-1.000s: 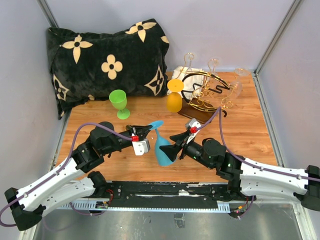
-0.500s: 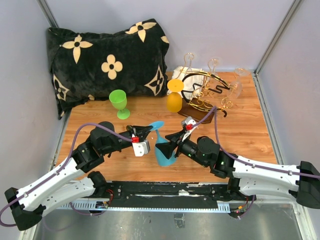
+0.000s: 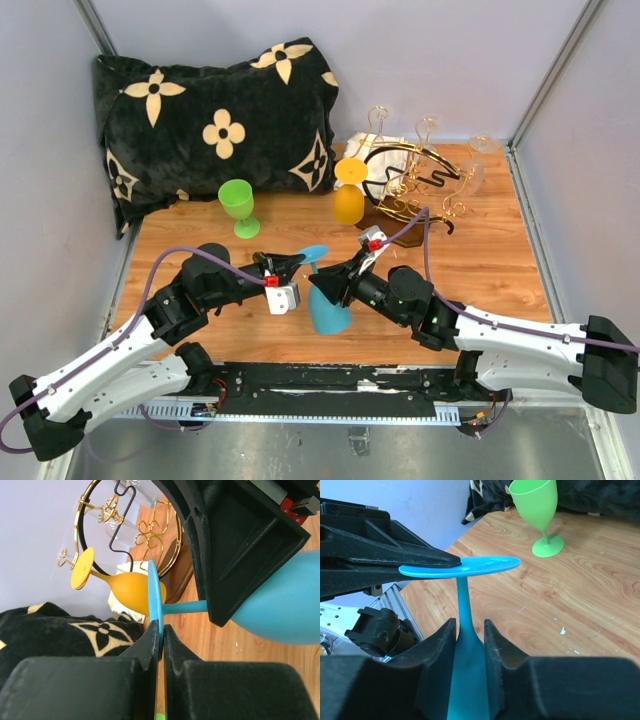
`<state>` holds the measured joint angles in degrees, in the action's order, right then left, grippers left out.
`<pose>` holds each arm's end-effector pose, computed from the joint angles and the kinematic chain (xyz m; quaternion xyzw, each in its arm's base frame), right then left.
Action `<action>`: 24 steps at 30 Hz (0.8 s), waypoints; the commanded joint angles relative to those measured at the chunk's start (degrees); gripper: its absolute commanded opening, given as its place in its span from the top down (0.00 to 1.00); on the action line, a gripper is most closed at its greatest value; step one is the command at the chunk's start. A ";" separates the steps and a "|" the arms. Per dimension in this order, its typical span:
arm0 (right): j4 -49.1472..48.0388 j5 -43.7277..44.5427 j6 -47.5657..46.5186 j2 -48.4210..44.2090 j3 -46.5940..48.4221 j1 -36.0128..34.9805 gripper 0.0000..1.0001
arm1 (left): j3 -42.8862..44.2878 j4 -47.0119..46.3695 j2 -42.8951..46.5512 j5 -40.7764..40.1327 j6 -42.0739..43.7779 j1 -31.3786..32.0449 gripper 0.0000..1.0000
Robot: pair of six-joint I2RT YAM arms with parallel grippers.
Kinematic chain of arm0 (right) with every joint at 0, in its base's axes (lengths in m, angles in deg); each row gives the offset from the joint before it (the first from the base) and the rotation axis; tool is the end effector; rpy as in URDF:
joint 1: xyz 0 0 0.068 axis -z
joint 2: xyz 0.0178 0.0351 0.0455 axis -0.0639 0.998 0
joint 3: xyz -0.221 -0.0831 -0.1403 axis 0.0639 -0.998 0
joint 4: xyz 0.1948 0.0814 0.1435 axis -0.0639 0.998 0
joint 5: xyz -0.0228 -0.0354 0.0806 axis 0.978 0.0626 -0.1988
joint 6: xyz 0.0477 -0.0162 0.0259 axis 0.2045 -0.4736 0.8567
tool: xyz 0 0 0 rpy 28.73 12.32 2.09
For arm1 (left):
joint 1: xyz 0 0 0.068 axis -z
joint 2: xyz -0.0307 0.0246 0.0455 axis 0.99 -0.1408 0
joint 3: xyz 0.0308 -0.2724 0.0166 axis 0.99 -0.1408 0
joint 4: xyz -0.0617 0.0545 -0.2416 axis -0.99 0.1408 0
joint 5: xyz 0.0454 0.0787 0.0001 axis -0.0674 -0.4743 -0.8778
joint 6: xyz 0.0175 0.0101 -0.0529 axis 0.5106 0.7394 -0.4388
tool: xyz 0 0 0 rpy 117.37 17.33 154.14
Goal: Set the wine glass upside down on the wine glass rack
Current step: Turn the wine glass upside down at the wine rack.
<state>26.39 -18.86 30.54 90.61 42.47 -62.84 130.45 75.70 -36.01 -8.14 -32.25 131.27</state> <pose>0.1001 0.2127 0.2959 -0.1581 0.6638 0.4975 0.5356 0.0980 -0.1307 0.3275 0.6373 0.4203 -0.0957 0.6388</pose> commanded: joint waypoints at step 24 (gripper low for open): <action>-4.08 0.79 0.68 3.75 2.00 2.34 0.99 | -0.18 -2.76 5.49 -1.18 -2.90 0.47 0.59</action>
<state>22.50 -19.63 31.94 94.94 43.46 -61.37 130.34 75.85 -31.38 -10.15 -34.29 131.27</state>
